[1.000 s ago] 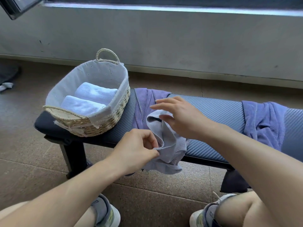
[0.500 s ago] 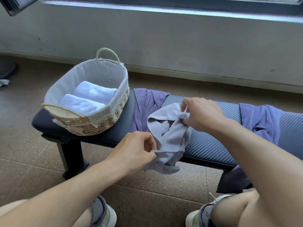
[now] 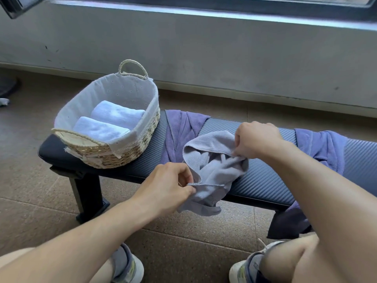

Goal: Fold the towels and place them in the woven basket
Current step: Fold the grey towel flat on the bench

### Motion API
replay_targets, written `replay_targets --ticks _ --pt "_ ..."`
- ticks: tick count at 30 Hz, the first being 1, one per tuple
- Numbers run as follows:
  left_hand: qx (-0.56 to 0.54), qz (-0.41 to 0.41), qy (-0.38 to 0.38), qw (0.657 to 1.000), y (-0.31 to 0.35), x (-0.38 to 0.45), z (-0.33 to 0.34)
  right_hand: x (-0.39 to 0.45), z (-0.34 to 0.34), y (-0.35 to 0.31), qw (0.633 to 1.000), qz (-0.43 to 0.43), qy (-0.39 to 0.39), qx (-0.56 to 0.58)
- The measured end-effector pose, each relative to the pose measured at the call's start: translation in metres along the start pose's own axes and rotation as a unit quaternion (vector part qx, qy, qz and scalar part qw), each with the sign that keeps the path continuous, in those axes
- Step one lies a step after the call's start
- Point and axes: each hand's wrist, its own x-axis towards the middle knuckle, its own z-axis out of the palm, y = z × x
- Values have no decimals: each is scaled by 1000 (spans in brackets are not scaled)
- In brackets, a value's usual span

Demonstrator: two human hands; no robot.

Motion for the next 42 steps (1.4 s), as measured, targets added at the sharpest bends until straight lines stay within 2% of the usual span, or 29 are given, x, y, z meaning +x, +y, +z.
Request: replay_targets --ticks 3,8,12,18,22,25,29,33,36,42 --pt "-8 1 17 1000 2 1 -2 -3 2 8 1000 12 -21 17" --pt "-19 -2 18 1000 3 0 -2 -2 3 -1 992 -82 56 83" --pt "-14 -11 14 1000 2 -1 -1 -4 12 -13 993 -101 39 55" --pt "-16 -15 17 1000 -1 -1 -5 1 19 -13 995 -65 55 51" --pt "-42 -15 29 999 -4 4 -17 3 12 -4 985 -8 52 162" --pt "-93 0 58 994 -7 8 -34 4 -3 16 960 41 128 247" --pt "-180 -7 113 977 -11 14 -59 -7 -15 51 934 66 202 287" --pt "-287 -40 145 946 -21 20 -73 -18 -16 73 941 -16 196 276" --pt "-321 -44 151 934 -20 21 -75 -22 -12 84 952 -72 174 240" --pt "-345 -40 151 925 -22 25 -70 -25 3 87 980 -97 91 150"
